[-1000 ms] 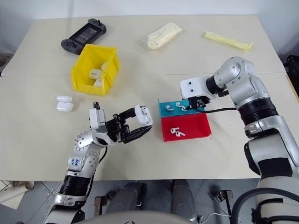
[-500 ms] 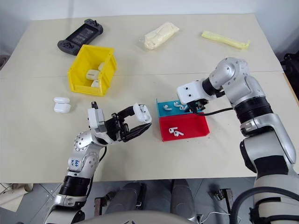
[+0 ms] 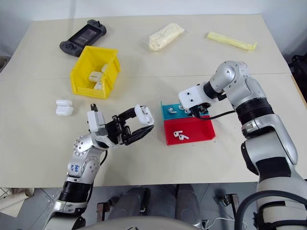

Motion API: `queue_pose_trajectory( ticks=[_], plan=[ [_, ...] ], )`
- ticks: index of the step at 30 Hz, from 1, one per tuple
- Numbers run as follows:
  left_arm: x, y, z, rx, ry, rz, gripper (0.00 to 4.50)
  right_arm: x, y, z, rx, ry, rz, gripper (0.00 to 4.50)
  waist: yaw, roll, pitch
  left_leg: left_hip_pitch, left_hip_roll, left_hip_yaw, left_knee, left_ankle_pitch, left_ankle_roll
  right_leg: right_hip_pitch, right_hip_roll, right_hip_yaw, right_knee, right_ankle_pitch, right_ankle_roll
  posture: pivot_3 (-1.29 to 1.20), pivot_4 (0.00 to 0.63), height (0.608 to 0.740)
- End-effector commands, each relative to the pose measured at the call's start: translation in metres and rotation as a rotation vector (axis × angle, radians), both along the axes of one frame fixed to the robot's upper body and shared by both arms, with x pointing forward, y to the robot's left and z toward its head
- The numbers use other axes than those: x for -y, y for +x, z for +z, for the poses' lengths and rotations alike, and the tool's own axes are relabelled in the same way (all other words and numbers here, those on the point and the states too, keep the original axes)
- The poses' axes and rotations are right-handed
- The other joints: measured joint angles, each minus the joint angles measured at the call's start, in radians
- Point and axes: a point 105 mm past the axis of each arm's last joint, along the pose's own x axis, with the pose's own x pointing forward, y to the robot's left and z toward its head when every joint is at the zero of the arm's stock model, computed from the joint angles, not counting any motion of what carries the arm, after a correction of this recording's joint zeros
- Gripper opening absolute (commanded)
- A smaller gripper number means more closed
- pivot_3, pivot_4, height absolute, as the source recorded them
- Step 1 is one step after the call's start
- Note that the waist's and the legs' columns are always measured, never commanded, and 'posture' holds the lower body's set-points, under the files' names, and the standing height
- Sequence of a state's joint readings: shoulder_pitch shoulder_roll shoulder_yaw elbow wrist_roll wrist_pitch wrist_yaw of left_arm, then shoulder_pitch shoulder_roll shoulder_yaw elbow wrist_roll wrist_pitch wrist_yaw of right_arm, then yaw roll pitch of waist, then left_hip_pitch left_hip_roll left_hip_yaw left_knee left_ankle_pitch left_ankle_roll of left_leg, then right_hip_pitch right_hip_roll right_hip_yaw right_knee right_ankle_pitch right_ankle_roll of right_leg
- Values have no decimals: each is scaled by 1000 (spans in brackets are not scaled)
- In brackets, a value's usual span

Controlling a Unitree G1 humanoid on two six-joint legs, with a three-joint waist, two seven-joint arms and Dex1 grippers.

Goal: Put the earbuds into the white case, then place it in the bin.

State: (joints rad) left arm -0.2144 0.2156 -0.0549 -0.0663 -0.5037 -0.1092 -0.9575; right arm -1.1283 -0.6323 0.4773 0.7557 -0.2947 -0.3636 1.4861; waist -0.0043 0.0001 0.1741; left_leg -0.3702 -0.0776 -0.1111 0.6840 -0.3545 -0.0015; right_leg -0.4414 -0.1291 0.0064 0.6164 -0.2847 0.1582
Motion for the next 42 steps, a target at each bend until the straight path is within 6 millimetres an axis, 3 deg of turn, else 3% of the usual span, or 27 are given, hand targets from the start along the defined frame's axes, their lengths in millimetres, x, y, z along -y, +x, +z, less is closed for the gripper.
queue_pose_trajectory(
  ticks=[1, 4, 8, 21, 28, 33, 38, 42],
  plan=[
    [-3, -5, 8, 50, -7, 16, 2799, 0, 1, 5, 12, -24, 16, 1956, 0, 0, 0, 0, 0, 0, 0, 0, 0, 0, 0, 0, 0, 0, 0, 0, 150, 740],
    [-3, -5, 8, 51, -8, 21, 2799, 0, 1, 5, 14, -30, 22, 1599, 0, 0, 0, 0, 0, 0, 0, 0, 0, 0, 0, 0, 1, 0, 0, 0, 150, 740],
    [-3, -5, 8, 52, -8, 25, 2799, -1, 2, 5, 13, -29, 25, 536, 0, 0, 0, 0, 0, 0, 0, 0, 0, 0, 0, 0, 1, 0, 0, 0, 150, 740],
    [-5, -4, 9, 57, -6, 34, 2799, -2, 3, 9, 17, -2, 17, 524, 0, 0, 0, 0, 0, 0, 0, 0, 0, 0, 0, 0, 2, 0, 0, 0, 150, 740],
    [-5, -4, 9, 56, -2, 33, 2799, 5, 3, 42, -10, 189, -84, 524, 0, 0, 0, 0, 0, 1, 0, 0, 0, -1, 0, 0, 2, 0, 0, 0, 150, 740],
    [-4, -3, 8, 58, 3, 18, 2799, 21, -4, 66, -67, 418, -192, 524, 3, 0, 0, 0, 0, 1, 0, 0, 0, -1, -1, 0, 2, 0, 0, 0, 150, 740],
    [-3, 0, 9, 65, 14, -1, 2799, 26, -20, 70, -124, 565, -267, 524, 5, 0, 0, 0, 0, 1, 0, 0, 0, -1, -1, 0, 2, 0, 0, 0, 150, 740],
    [3, 7, 9, 76, 35, -42, 2799, 14, -45, 77, -299, 856, -401, 524, 7, 0, 0, -1, 0, 1, 0, 0, 0, -2, -1, 1, 3, 0, -1, 0, 150, 740]
  ],
)
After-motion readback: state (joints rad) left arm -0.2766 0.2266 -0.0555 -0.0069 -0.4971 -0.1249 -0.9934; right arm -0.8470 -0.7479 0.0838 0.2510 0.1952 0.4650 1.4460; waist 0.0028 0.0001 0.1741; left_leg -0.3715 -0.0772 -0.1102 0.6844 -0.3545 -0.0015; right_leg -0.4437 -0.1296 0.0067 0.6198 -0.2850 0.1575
